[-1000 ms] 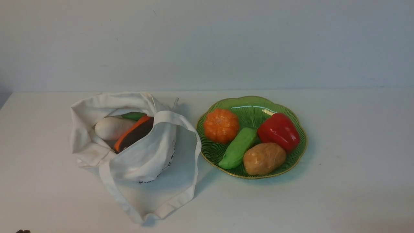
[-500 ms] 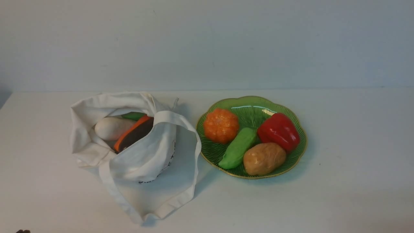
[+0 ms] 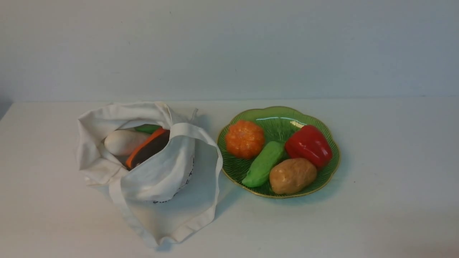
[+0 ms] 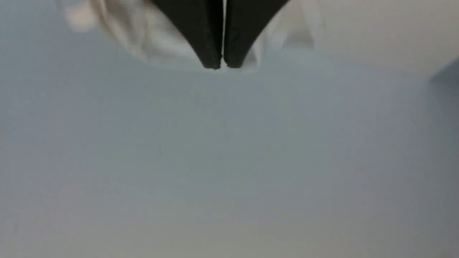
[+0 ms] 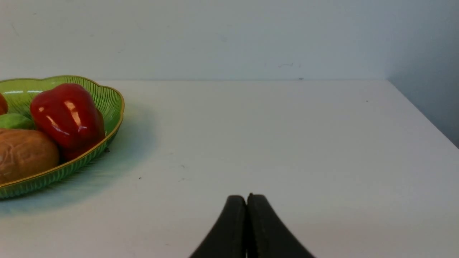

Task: Take vegetables from cloth bag on white table place on plate.
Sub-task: 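Reach into the bag and grasp a vegetable inside it with the left gripper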

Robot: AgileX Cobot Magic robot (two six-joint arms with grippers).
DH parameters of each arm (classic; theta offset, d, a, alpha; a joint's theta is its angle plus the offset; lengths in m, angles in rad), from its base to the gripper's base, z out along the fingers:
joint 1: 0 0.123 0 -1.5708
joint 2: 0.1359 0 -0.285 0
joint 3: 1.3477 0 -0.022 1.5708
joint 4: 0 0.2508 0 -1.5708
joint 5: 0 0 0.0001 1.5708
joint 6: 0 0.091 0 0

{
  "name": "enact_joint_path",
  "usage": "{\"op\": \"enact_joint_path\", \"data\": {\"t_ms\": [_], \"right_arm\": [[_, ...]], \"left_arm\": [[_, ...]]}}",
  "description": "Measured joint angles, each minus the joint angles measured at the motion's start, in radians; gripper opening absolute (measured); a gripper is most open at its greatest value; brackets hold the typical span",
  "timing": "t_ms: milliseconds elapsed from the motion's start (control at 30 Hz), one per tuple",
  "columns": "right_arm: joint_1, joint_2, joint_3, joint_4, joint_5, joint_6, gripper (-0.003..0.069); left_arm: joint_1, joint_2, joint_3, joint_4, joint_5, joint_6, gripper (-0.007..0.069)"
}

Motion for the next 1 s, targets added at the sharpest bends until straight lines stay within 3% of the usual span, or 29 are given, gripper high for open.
{"op": "enact_joint_path", "data": {"t_ms": [67,167,467,533,600,833,1000], "right_arm": [[0.0,0.0,0.0,0.0,0.0,0.0,-0.001],[0.0,0.0,0.0,0.0,0.0,0.0,-0.001],[0.0,0.0,0.0,0.0,0.0,0.0,-0.001],[0.0,0.0,0.0,0.0,0.0,0.0,-0.001],[0.0,0.0,0.0,0.0,0.0,0.0,-0.001],[0.0,0.0,0.0,0.0,0.0,0.0,-0.001],[0.0,0.0,0.0,0.0,0.0,0.0,-0.001]], "left_arm": [[0.0,0.0,-0.022,-0.014,-0.097,-0.014,-0.0005],[0.001,0.043,-0.155,-0.011,-0.037,-0.02,-0.0005],[0.001,0.53,-0.689,0.105,0.705,-0.004,-0.0005],[0.001,0.73,-0.836,0.122,0.912,0.052,-0.0005],[0.001,0.891,-0.941,0.127,1.024,0.135,-0.0005],[0.001,1.306,-1.192,0.117,1.192,0.379,-0.0005],[0.001,1.506,-1.304,0.063,1.255,0.447,-0.0005]]}}
